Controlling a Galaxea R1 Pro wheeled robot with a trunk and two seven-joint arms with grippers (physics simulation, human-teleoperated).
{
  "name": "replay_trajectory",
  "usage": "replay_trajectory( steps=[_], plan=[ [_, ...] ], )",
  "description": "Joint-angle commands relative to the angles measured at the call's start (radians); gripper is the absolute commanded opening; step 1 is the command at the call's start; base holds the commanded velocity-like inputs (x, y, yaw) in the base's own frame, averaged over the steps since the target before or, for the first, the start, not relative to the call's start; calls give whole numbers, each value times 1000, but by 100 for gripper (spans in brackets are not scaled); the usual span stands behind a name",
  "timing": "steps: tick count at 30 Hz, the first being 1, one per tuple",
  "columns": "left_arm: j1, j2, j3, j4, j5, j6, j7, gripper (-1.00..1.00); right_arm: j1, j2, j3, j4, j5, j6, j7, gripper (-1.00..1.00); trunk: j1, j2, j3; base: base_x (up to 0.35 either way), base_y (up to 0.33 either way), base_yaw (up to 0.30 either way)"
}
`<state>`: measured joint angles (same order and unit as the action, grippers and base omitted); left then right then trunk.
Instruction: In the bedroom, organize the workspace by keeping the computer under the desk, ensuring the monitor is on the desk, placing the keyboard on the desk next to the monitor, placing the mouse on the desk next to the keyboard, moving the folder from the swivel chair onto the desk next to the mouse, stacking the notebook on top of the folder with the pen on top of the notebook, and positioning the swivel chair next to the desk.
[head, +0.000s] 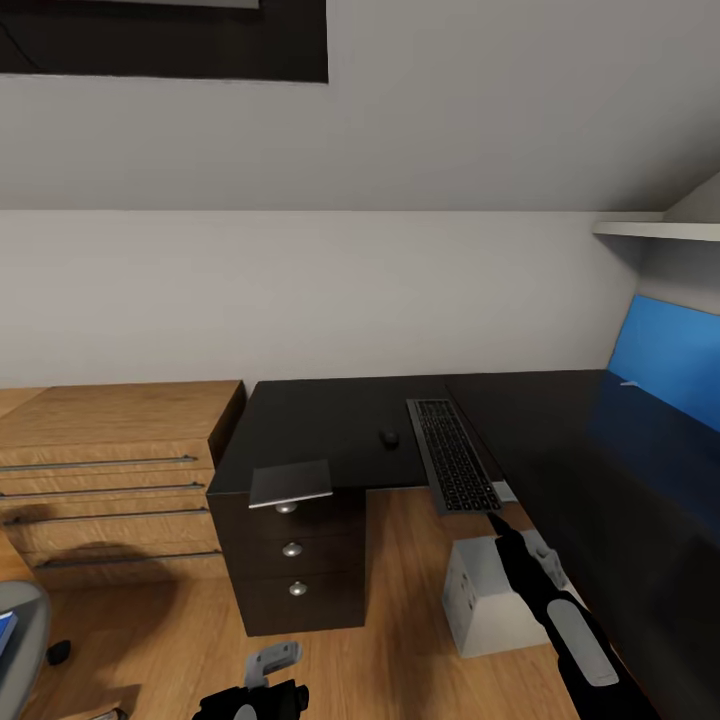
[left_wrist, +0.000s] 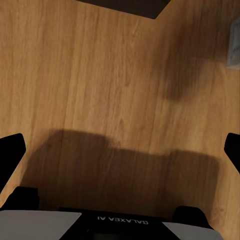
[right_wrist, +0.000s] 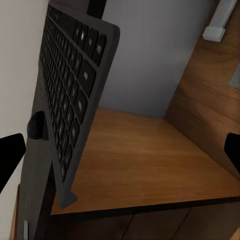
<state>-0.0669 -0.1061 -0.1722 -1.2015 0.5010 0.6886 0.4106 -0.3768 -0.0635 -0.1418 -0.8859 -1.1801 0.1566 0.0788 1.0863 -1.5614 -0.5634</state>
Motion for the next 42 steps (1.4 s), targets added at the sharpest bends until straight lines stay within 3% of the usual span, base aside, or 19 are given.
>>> replay_trajectory(
  steps=[1,42],
  plan=[
    [-1,0,-1,-1,10,2,10,100,-1,0,-2,0,-7,6,3,100,0,-1,-1,17,0,0],
    [-1,2,0,-1,12,0,10,100,-1,4,2,0,-3,-2,1,100,0,-1,-1,90,18,0]
  ],
)
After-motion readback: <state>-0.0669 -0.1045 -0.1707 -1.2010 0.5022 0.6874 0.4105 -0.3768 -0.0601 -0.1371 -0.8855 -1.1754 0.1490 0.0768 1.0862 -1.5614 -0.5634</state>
